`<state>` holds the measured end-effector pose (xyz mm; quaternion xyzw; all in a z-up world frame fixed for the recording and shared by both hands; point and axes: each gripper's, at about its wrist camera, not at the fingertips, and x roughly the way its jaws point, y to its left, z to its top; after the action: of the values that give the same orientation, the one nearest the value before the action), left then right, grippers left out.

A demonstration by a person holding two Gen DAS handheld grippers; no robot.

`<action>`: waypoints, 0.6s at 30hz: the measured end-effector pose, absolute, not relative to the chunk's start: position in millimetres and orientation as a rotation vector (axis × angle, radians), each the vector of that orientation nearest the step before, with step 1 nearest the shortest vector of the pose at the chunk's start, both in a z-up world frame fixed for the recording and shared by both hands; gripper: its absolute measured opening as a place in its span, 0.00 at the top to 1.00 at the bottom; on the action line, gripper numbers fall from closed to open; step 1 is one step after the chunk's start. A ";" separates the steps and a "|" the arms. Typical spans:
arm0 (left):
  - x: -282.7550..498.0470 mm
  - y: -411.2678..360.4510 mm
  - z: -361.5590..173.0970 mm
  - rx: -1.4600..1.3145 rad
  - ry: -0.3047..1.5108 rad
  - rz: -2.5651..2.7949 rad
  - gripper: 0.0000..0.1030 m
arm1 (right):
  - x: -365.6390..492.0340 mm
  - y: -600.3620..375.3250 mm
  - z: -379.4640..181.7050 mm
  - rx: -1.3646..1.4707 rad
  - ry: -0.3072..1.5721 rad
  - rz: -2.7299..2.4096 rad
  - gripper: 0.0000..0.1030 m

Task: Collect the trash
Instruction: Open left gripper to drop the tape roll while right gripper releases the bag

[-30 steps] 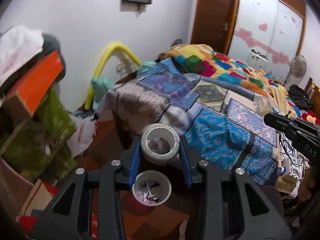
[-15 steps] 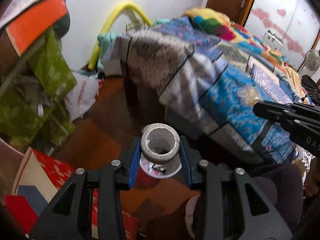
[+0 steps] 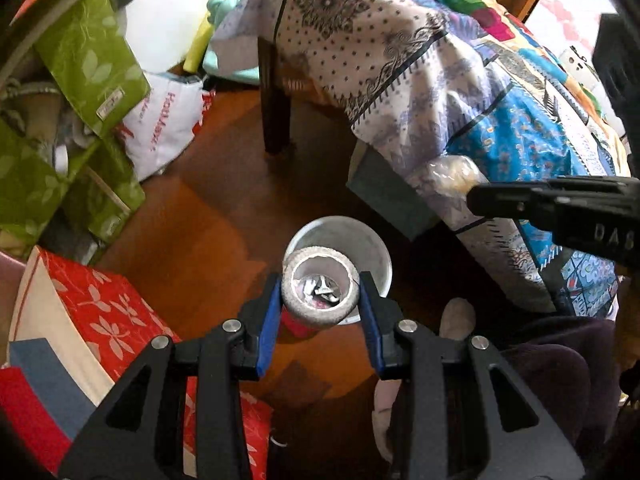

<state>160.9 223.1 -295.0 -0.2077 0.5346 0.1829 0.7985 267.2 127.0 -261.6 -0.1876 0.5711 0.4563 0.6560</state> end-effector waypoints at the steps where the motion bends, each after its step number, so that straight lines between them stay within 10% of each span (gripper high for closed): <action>1: 162.1 225.1 -297.3 -0.455 1.154 0.394 0.64 | 270.5 130.8 -265.2 -0.420 1.322 1.043 0.90; 7: 174.2 231.9 -305.4 -0.486 1.178 0.387 0.64 | 281.9 139.1 -276.1 -0.413 1.374 1.014 0.58; 18: 216.6 227.9 -308.4 -0.480 1.204 0.344 0.49 | 294.8 108.2 -240.5 -0.391 1.245 0.937 0.58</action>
<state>216.6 227.9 -308.4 -0.2224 0.5580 0.1596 0.7834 294.8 108.2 -240.5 -0.1750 0.5577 0.4196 0.6945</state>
